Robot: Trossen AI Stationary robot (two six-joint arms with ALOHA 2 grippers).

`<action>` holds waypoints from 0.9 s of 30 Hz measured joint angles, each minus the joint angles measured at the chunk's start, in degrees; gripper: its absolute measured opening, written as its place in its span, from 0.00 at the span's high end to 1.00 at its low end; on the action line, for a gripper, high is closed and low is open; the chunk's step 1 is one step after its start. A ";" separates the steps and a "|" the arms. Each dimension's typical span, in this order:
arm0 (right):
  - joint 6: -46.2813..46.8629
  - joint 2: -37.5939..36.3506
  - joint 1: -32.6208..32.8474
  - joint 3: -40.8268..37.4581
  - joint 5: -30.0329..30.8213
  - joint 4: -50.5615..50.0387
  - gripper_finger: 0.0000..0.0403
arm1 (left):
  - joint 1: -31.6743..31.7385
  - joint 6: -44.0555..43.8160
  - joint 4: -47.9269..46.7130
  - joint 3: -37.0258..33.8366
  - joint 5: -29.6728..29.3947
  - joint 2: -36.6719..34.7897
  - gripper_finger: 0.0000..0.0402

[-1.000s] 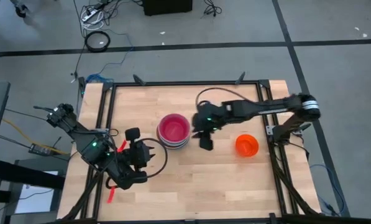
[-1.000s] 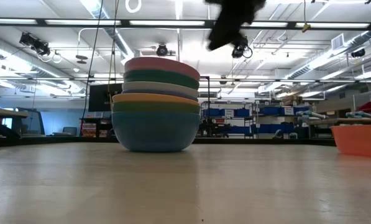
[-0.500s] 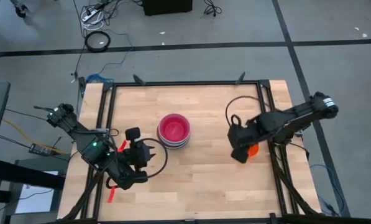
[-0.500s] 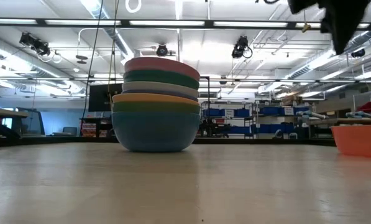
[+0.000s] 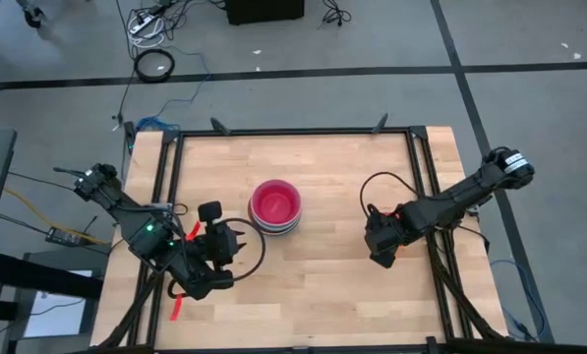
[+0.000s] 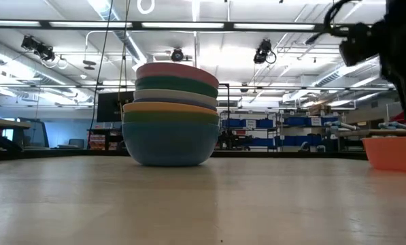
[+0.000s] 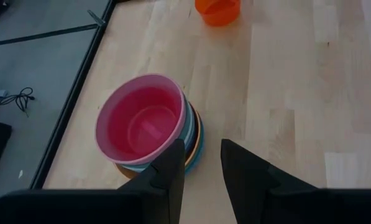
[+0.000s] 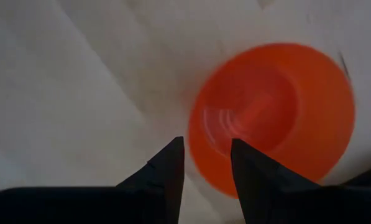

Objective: Nest bowls inside each other
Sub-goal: Stack the orange bowl on top of the red bowl

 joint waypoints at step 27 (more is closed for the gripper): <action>-1.61 -0.04 -0.45 -13.20 -1.67 18.38 0.99 | 0.00 -0.84 0.05 0.00 0.04 0.00 0.72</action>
